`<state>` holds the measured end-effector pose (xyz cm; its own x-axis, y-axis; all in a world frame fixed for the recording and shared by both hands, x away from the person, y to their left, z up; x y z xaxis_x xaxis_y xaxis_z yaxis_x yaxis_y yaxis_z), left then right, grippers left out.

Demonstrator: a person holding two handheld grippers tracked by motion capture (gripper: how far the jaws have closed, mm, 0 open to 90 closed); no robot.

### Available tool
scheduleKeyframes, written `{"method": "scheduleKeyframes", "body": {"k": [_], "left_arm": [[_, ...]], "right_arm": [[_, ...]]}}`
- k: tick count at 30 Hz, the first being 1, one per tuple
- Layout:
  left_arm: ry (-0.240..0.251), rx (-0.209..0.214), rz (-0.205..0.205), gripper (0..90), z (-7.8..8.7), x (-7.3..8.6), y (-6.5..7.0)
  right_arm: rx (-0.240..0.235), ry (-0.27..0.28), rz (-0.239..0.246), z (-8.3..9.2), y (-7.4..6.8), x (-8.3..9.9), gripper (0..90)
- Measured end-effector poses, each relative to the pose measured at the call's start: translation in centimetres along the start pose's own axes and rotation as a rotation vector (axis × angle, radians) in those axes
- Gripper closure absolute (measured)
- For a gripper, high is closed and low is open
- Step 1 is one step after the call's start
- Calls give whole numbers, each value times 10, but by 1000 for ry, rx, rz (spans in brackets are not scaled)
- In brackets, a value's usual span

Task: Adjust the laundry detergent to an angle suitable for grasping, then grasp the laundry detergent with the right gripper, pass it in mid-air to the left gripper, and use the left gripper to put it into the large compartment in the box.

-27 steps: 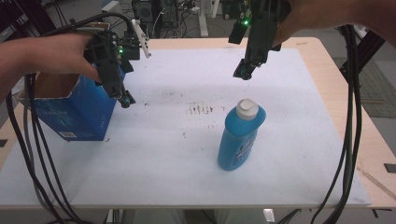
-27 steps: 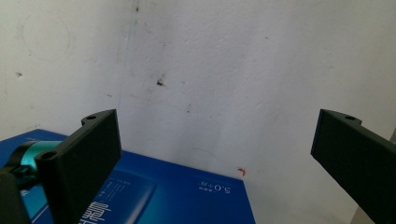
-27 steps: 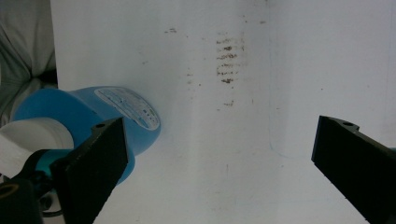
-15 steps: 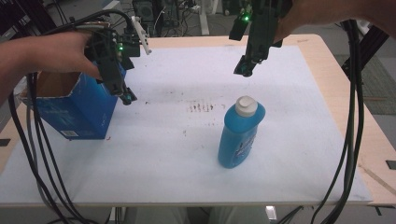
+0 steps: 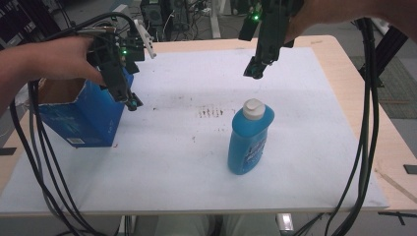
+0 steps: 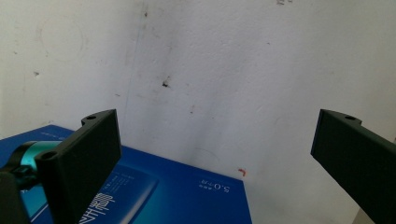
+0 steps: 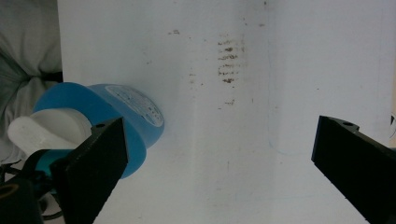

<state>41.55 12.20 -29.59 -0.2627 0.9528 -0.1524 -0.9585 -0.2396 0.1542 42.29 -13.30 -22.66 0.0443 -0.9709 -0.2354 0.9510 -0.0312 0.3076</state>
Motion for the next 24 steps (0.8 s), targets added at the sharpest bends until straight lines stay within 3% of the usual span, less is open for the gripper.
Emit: {"method": "scheduleKeyframes", "body": {"k": [17,24], "left_arm": [[-2,-19,18,17,0,2,5],[42,-48,65,17,-3,3,1]], "right_arm": [[10,11,8,4,-3,1,30],[4,7,6,1,-2,1,30]]}}
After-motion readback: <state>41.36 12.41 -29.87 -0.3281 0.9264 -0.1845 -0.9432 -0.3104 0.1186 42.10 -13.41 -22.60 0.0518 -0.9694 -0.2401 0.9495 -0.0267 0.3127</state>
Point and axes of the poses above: each handheld gripper's, and its own axes: z roughly backward along the jaws, x roughly out of its underside, y roughly to its right, the point moved 1 cm from there along -z, roughly forward along the jaws, and after that the axes turned 14 degrees about x, right-handed, at the moved point
